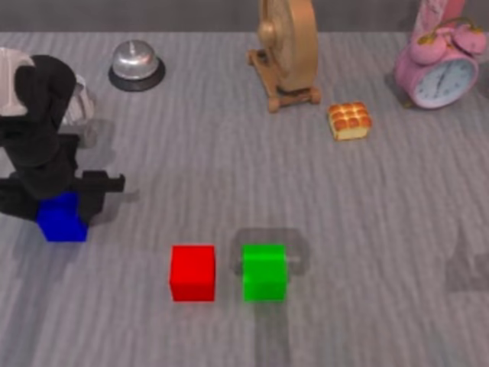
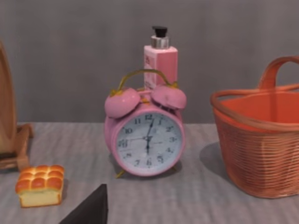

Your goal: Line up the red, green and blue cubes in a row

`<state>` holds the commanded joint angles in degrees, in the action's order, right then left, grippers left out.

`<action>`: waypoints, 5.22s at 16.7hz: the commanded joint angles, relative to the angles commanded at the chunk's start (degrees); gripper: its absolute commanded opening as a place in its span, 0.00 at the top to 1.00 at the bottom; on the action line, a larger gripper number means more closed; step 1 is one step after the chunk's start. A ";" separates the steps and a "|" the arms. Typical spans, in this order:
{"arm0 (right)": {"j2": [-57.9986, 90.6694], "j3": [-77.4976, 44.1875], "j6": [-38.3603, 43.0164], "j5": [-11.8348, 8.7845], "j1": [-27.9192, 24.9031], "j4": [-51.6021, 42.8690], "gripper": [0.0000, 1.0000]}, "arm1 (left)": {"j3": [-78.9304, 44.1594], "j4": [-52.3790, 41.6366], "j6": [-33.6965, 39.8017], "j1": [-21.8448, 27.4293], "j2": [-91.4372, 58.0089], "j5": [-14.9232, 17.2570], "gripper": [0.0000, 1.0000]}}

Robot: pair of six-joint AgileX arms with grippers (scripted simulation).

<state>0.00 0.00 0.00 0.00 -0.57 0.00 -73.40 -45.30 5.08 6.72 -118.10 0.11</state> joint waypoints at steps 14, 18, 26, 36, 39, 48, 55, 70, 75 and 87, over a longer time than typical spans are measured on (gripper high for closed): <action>0.00 0.00 0.00 0.00 0.00 0.00 0.00 | -5.26 -9.38 0.09 -0.71 3.49 0.00 1.00; 0.00 0.00 0.00 0.00 0.00 0.00 0.00 | -8.34 -14.43 0.11 -1.10 6.21 -0.03 1.00; 0.00 0.00 0.00 0.00 0.00 0.00 0.00 | -14.71 -17.78 6.37 5.56 1.22 -0.03 1.00; 0.00 0.00 0.00 0.00 0.00 0.00 0.00 | -52.25 -33.86 42.88 41.89 -19.02 0.20 1.00; 0.00 0.00 0.00 0.00 0.00 0.00 0.00 | -57.35 -35.97 48.04 47.06 -21.46 0.10 1.00; 0.00 0.00 0.00 0.00 0.00 0.00 0.00 | -53.53 -31.77 48.44 47.45 -21.60 0.13 1.00; 0.00 0.00 0.00 0.00 0.00 0.00 0.00 | -43.24 -20.85 48.56 47.58 -22.40 0.08 1.00; 0.00 0.00 0.00 0.00 0.00 0.00 0.00 | -43.24 -20.85 48.56 47.58 -22.40 0.08 0.02; 0.00 0.00 0.00 0.00 0.00 0.00 0.00 | -43.24 -20.85 48.56 47.58 -22.40 0.08 0.00; 0.00 0.00 0.00 0.00 0.00 0.00 0.00 | -55.70 -34.30 48.75 46.68 -21.70 0.09 0.00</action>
<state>0.00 0.00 0.00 0.00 -0.57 0.00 -129.11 -79.60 53.83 53.40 -139.80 0.20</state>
